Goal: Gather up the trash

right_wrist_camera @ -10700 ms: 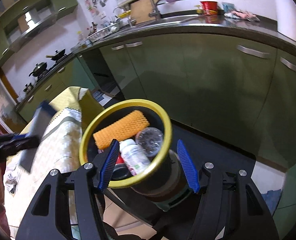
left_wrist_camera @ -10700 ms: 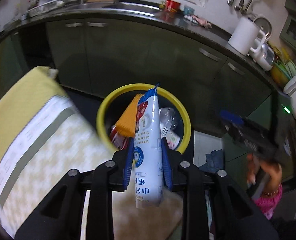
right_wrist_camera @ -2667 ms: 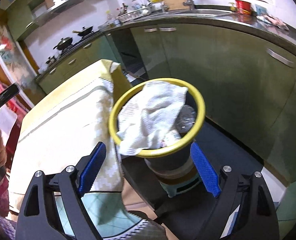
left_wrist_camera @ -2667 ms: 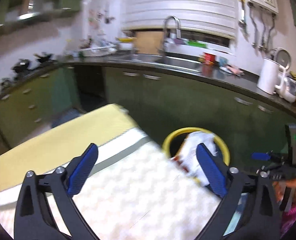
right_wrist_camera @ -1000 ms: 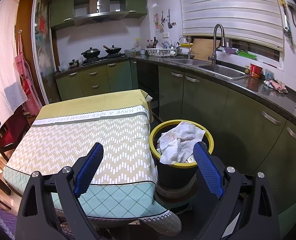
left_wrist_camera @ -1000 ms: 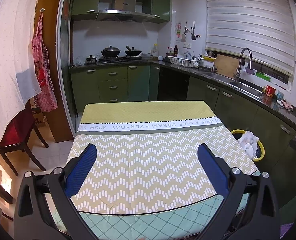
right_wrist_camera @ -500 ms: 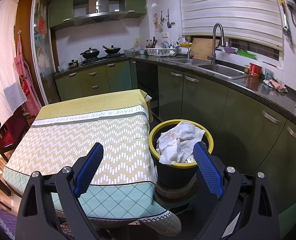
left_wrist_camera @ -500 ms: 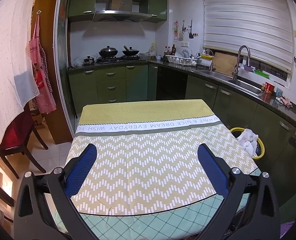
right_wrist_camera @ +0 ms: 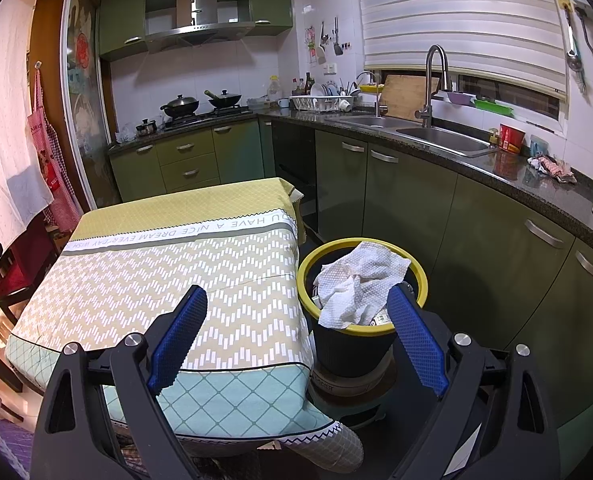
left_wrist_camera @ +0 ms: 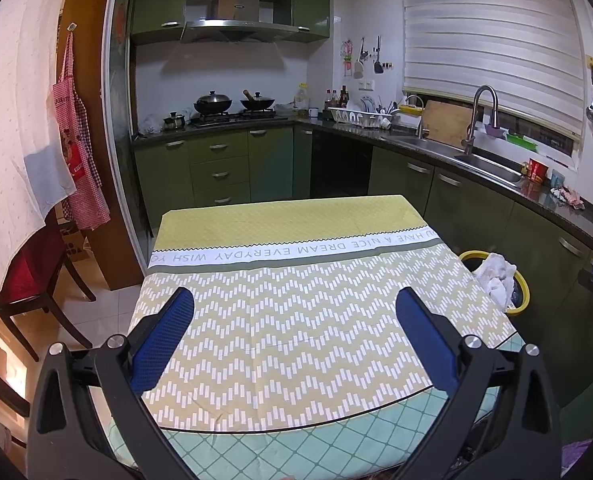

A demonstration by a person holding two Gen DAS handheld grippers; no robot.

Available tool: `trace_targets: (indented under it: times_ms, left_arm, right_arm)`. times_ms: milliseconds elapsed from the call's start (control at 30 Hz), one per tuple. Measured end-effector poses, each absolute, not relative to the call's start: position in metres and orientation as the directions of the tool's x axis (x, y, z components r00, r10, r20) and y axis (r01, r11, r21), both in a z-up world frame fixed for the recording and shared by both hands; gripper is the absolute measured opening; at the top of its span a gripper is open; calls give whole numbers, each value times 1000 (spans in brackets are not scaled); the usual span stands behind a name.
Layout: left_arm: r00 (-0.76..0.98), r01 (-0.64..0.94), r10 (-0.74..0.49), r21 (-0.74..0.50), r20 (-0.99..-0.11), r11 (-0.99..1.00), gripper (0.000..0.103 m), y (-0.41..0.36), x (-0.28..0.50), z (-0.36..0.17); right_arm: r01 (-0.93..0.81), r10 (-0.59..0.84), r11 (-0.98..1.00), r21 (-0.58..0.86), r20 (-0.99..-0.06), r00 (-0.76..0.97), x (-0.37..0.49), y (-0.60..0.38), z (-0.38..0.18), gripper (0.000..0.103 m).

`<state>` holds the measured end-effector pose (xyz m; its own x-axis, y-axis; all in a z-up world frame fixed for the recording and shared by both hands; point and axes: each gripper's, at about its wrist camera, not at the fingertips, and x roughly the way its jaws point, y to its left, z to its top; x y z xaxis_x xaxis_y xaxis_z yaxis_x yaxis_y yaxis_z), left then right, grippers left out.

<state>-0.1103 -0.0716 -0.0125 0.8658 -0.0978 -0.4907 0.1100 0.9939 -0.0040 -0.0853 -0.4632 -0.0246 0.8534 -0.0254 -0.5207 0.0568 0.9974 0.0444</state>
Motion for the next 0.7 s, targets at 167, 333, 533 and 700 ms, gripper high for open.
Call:
trace_targets:
  times_ms: [167, 333, 533, 700]
  left_arm:
    - [866, 113, -100, -4, -491, 994, 96, -72, -109, -13]
    - [865, 113, -99, -1, -492, 994, 96, -73, -110, -13]
    - [863, 118, -102, 1, -494, 993, 96, -73, -108, -14]
    - [862, 123, -106, 1, -496, 992, 96, -74, -107, -14]
  right_arm:
    - [57, -24, 997, 47, -523, 852, -83, -463, -27, 90]
    - [56, -23, 997, 47, -524, 851, -83, -462, -28, 90]
    - [54, -22, 997, 47, -523, 852, -83, -461, -29, 90]
    - [55, -22, 997, 47, -524, 851, -82, -459, -30, 90]
